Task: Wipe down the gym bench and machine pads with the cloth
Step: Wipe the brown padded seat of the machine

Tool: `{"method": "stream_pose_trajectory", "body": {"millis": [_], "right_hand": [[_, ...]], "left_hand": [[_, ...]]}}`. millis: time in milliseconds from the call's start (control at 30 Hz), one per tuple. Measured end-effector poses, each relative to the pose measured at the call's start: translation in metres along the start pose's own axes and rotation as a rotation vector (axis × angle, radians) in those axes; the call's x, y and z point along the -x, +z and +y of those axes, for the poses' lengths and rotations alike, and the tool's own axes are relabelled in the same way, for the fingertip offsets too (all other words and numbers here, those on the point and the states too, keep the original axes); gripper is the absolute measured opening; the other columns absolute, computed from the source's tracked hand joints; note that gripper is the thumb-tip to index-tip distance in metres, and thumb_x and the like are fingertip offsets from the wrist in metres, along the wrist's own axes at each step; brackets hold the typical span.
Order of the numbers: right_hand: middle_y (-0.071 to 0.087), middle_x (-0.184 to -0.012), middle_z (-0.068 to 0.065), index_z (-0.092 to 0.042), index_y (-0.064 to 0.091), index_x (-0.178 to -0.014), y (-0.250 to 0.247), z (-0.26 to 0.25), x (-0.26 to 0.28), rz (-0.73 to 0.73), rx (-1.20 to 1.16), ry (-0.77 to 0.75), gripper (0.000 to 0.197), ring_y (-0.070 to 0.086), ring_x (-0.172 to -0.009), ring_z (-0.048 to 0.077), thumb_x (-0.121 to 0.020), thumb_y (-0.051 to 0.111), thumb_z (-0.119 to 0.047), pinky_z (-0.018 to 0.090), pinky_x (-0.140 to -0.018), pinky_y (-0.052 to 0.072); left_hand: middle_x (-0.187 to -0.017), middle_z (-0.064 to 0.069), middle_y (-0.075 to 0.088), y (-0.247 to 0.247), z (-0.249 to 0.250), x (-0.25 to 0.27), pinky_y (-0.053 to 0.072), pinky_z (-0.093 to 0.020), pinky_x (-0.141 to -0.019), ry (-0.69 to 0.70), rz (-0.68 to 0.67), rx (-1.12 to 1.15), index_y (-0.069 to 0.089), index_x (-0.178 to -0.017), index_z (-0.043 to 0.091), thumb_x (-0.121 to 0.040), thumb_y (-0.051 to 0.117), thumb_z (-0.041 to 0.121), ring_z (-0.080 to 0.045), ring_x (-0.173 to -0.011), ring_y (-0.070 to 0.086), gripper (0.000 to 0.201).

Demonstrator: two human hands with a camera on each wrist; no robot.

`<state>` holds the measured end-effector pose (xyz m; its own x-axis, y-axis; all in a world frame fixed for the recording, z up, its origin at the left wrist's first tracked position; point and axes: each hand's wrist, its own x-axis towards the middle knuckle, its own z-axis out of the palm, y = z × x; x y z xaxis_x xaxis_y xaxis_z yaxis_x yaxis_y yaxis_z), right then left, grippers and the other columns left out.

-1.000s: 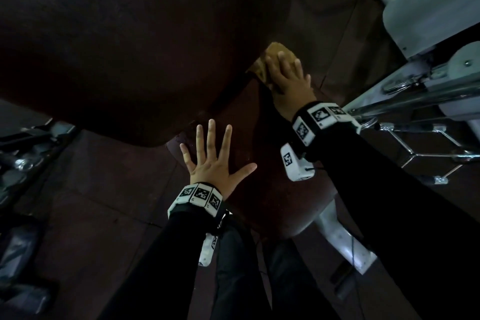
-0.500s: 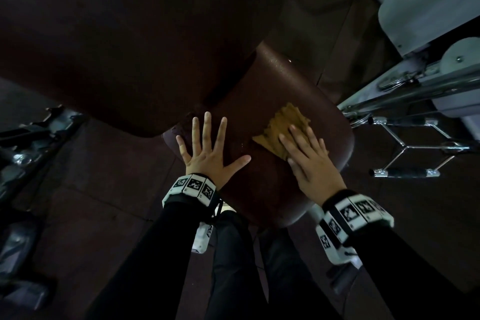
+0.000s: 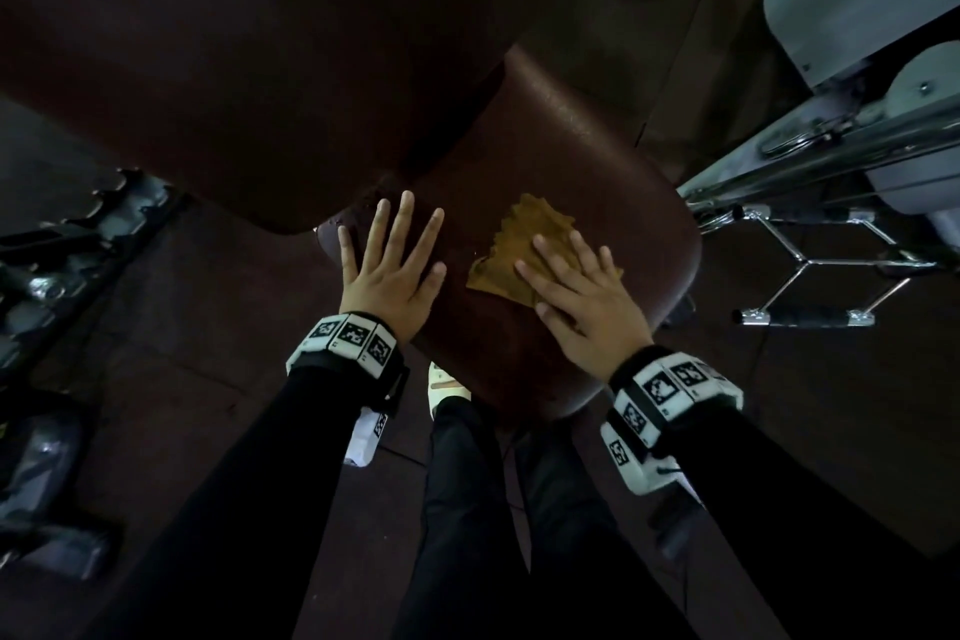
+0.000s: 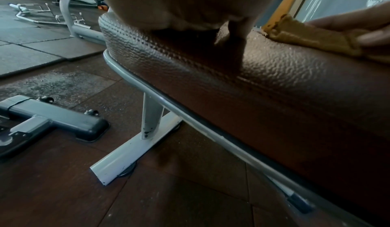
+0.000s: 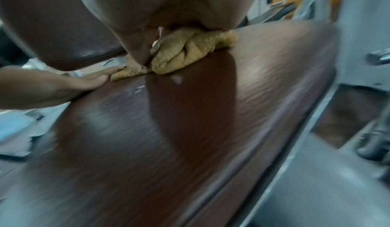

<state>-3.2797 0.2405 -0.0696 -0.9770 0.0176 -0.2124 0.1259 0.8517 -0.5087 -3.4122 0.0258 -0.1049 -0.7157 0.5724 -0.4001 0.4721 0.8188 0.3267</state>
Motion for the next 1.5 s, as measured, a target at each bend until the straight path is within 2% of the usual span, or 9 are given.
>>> {"method": "stream_pose_trajectory", "body": {"millis": [300,467,733,967,1133,1200,1300,1400,1500], "right_hand": [[0.052,-0.137,-0.004,-0.029,0.059,-0.126,0.03,-0.026,0.066,-0.095,0.173,-0.367,0.062,0.043,-0.129,0.035,-0.069,0.077,-0.011,0.057,-0.102,0.031],[0.052,-0.136,0.002,-0.024,0.06,-0.125,0.01,0.009,0.09,-0.092,0.131,-0.273,0.049,0.035,-0.129,0.04,-0.081,0.049,-0.005,0.059,-0.101,0.034],[0.027,-0.149,-0.004,-0.024,0.035,-0.139,-0.012,0.031,0.031,0.097,-0.121,0.117,0.053,0.009,-0.143,0.034,-0.093,0.055,-0.008,0.057,-0.115,0.012],[0.026,-0.151,-0.004,-0.026,0.042,-0.139,0.02,-0.02,0.004,-0.002,-0.025,-0.057,0.051,0.01,-0.143,0.035,-0.091,0.052,-0.009,0.051,-0.114,0.005],[0.046,-0.141,0.004,-0.022,0.055,-0.13,0.028,-0.018,0.061,-0.084,0.055,-0.254,0.066,0.028,-0.133,0.04,-0.071,0.069,0.006,0.056,-0.105,0.021],[0.049,-0.139,0.006,-0.022,0.057,-0.128,0.02,-0.004,0.078,-0.137,0.083,-0.278,0.062,0.032,-0.13,0.041,-0.072,0.059,0.006,0.059,-0.101,0.028],[0.045,-0.14,0.006,-0.02,0.055,-0.129,0.0,0.018,0.086,-0.167,0.069,-0.208,0.056,0.029,-0.13,0.044,-0.079,0.04,-0.001,0.06,-0.1,0.031],[0.033,-0.147,0.002,-0.02,0.041,-0.137,-0.011,0.034,0.075,-0.107,-0.024,-0.061,0.059,0.019,-0.138,0.04,-0.085,0.061,0.001,0.059,-0.108,0.025],[0.027,-0.15,-0.003,-0.025,0.036,-0.139,-0.01,0.03,0.045,-0.029,-0.083,0.037,0.054,0.009,-0.143,0.032,-0.091,0.057,-0.01,0.052,-0.114,0.01]], "left_hand": [[-0.143,0.022,-0.04,-0.001,0.001,-0.002,-0.035,-0.038,-0.101,-0.017,-0.011,-0.021,-0.023,-0.138,0.049,-0.096,0.013,0.051,-0.004,-0.134,-0.036,0.056],[-0.142,0.022,-0.042,0.001,0.001,-0.002,-0.032,-0.042,-0.103,-0.027,-0.025,-0.014,-0.026,-0.137,0.05,-0.095,0.012,0.051,-0.005,-0.134,-0.037,0.056],[-0.14,0.024,-0.045,0.002,0.0,-0.003,-0.032,-0.043,-0.102,-0.024,-0.022,0.0,-0.027,-0.136,0.052,-0.095,0.013,0.051,-0.002,-0.13,-0.042,0.057],[-0.138,0.024,-0.047,0.0,0.002,-0.004,-0.037,-0.039,-0.098,-0.046,-0.046,-0.027,-0.029,-0.134,0.052,-0.094,0.012,0.052,-0.003,-0.13,-0.041,0.057],[-0.138,0.023,-0.047,-0.001,0.003,-0.003,-0.036,-0.04,-0.099,-0.044,-0.05,-0.016,-0.031,-0.133,0.053,-0.094,0.012,0.051,-0.004,-0.132,-0.039,0.058],[-0.138,0.023,-0.046,-0.001,0.003,-0.003,-0.035,-0.04,-0.1,-0.04,-0.046,-0.005,-0.031,-0.133,0.053,-0.094,0.013,0.051,-0.006,-0.134,-0.038,0.058],[-0.139,0.023,-0.046,0.0,0.002,-0.003,-0.032,-0.043,-0.102,-0.036,-0.038,0.002,-0.029,-0.134,0.052,-0.094,0.014,0.051,-0.006,-0.134,-0.037,0.058],[-0.139,0.023,-0.046,0.002,0.001,-0.003,-0.032,-0.044,-0.102,-0.031,-0.025,0.003,-0.029,-0.133,0.053,-0.095,0.014,0.051,-0.005,-0.132,-0.039,0.058],[-0.139,0.024,-0.046,0.004,0.0,-0.003,-0.034,-0.041,-0.1,-0.028,-0.015,0.0,-0.029,-0.133,0.054,-0.095,0.014,0.051,-0.003,-0.131,-0.041,0.058]]}}
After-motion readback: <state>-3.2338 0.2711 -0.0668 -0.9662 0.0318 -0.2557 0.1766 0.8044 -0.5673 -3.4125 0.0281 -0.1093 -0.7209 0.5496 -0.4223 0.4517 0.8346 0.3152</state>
